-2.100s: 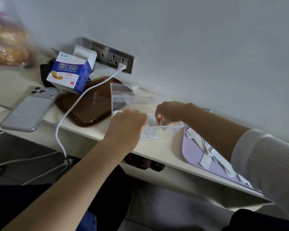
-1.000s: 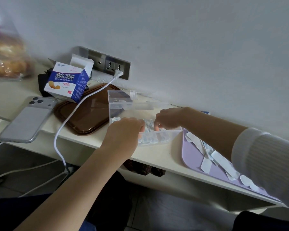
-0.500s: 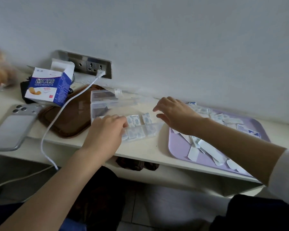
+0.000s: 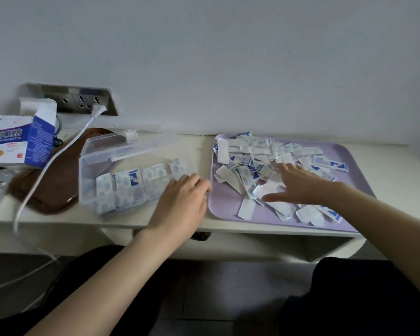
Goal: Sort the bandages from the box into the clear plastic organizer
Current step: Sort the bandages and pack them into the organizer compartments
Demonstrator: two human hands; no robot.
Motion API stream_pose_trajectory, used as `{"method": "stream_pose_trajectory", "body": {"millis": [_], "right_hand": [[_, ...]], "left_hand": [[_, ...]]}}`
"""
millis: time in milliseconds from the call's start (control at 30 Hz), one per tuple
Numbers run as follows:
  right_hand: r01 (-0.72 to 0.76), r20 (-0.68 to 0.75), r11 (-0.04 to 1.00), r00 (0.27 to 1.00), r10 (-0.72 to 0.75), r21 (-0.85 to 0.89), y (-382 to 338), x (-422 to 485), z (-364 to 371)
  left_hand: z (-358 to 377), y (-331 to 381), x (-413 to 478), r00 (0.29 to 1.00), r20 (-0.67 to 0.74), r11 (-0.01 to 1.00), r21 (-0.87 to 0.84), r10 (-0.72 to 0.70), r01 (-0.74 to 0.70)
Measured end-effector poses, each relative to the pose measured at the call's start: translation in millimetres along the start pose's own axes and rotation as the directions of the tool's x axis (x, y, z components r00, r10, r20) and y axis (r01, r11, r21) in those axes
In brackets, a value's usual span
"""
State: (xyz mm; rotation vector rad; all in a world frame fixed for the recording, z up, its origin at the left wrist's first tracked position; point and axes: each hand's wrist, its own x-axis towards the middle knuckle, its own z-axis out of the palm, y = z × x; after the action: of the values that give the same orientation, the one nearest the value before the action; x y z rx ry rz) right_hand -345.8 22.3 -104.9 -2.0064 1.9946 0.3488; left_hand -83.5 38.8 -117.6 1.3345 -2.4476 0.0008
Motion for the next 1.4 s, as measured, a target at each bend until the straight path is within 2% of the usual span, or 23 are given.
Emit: {"method": "stream_pose_trajectory", "body": {"millis": [67, 133, 300, 500, 700, 800, 900, 1033, 1133, 1300, 1400], "right_hand": [[0.018, 0.077, 1.0, 0.997, -0.017, -0.015, 3.5, -1.7, 3.8], [0.043, 0.083, 0.998, 0.996, -0.04, -0.041, 5.4, -1.0, 7.8], [0.081, -0.078, 0.996, 0.993, -0.084, -0.042, 16.9, 3.5, 9.8], [0.108, -0.192, 0.985, 0.972, -0.132, -0.135, 14.7, 7.0, 10.1], [0.058, -0.251, 0.984, 0.963, -0.1, -0.171, 15.1, 15.0, 6.7], [0.002, -0.302, 0.997, 0.953, -0.023, -0.071, 19.2, 19.5, 4.0], [-0.009, -0.385, 1.0, 0.923, 0.02, 0.029, 22.9, 23.8, 3.3], [0.048, -0.461, 0.977, 0.886, 0.054, 0.207, 17.3, 21.1, -2.6], [0.077, -0.492, 0.949, 0.866, 0.088, 0.305, 10.6, 19.4, -7.7], [0.084, -0.45, 0.904, 0.884, 0.127, 0.42, 4.1, 18.6, -10.6], [0.047, -0.306, 0.874, 0.945, 0.119, 0.484, 1.1, 18.2, -9.2]], "left_hand": [[15.1, 17.2, 13.1, 0.99, 0.138, 1.0, 0.006, -0.011, 0.011], [31.6, 26.8, 23.5, 0.974, 0.221, 0.999, 0.037, -0.045, 0.038], [61.5, 47.5, 37.3, 0.948, 0.312, 0.987, 0.161, -0.069, 0.019], [68.7, 64.0, 43.4, 0.948, 0.317, 0.997, 0.079, -0.038, 0.013], [53.7, 59.2, 65.2, 0.975, 0.211, 0.99, -0.106, -0.07, 0.094], [54.7, 52.9, 78.7, 0.97, 0.21, 0.975, -0.158, -0.121, 0.156], [62.1, 44.3, 92.6, 0.945, 0.298, 0.975, -0.13, -0.137, 0.183], [71.4, 37.7, 106.2, 0.904, 0.415, 0.992, -0.013, -0.106, 0.122], [68.6, 41.8, 113.6, 0.88, 0.457, 0.991, 0.014, -0.127, 0.136], [64.4, 46.4, 119.9, 0.843, 0.499, 0.945, -0.128, -0.202, 0.302], [65.5, 45.7, 117.1, 0.803, 0.543, 0.876, -0.23, -0.246, 0.424]]}}
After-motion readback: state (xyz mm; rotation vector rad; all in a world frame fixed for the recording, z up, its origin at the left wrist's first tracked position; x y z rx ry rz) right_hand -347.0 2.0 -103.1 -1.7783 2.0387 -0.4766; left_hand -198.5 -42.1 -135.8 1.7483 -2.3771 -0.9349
